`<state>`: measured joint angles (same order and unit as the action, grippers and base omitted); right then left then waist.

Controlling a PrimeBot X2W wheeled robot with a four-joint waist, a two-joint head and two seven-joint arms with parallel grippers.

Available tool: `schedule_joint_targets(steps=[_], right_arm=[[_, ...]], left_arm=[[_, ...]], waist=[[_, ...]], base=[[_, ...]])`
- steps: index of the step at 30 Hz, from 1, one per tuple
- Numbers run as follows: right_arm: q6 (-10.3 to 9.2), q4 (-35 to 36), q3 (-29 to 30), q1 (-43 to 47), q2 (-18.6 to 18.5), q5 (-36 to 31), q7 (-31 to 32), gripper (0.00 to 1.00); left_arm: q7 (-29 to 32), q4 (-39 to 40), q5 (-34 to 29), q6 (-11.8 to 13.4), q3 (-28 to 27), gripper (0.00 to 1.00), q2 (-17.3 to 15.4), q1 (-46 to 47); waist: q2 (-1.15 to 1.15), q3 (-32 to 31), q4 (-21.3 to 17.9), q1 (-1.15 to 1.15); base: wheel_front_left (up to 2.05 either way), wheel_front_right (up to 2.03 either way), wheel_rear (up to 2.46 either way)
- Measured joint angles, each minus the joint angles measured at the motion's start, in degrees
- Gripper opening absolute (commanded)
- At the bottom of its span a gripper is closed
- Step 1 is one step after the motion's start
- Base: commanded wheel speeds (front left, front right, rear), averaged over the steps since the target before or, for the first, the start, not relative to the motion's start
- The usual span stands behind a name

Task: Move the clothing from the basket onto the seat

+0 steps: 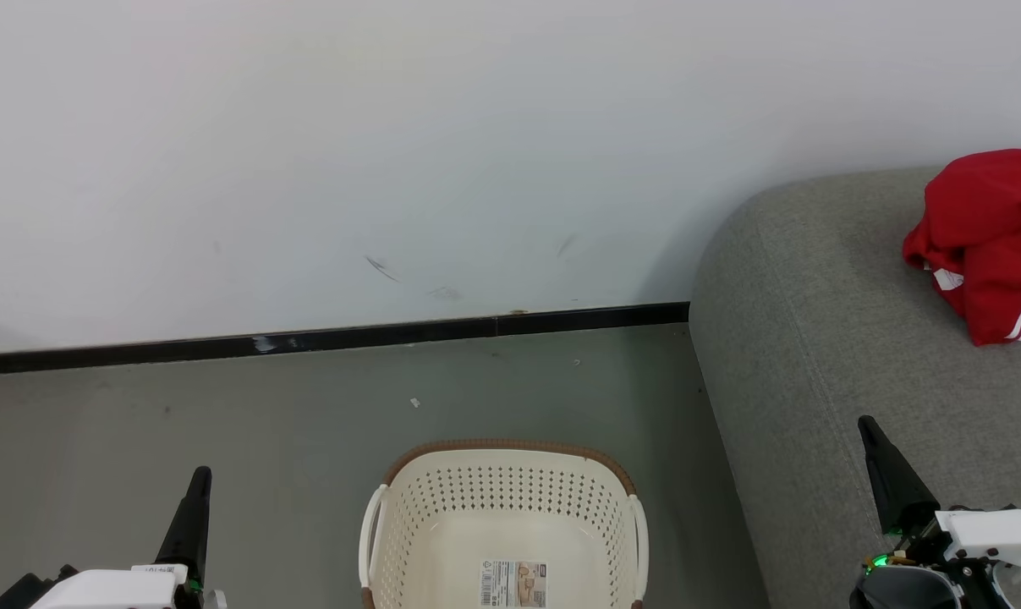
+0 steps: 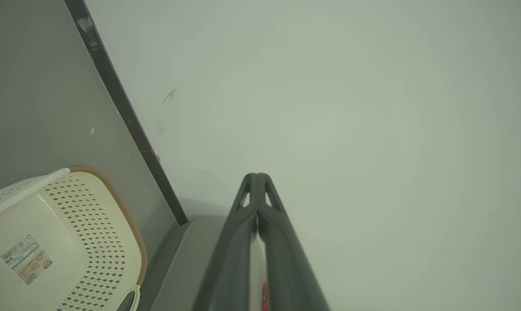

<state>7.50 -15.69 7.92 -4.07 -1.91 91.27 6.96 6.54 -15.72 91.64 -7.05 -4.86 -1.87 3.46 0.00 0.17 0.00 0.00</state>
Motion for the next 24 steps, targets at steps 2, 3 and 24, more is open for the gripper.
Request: schedule_joint_targets(steps=[2,3,24], right_arm=[[-0.01,0.0,0.0,0.0,0.0,0.0,0.0,0.0],[0.0,0.0,0.0,0.0,0.0,0.0,0.0,0.0],[-0.01,0.0,0.0,0.0,0.0,0.0,0.0,0.0]], left_arm=[[0.0,0.0,0.0,0.0,0.0,0.0,0.0,0.0],[0.0,0.0,0.0,0.0,0.0,0.0,0.0,0.0],[0.0,0.01,0.0,0.01,0.0,0.0,0.0,0.0]], waist=[[0.0,0.0,0.0,0.0],[0.0,0.0,0.0,0.0],[0.0,0.0,0.0,0.0]], base=[[0.0,0.0,0.0],[0.0,0.0,0.0],[0.0,0.0,0.0]])
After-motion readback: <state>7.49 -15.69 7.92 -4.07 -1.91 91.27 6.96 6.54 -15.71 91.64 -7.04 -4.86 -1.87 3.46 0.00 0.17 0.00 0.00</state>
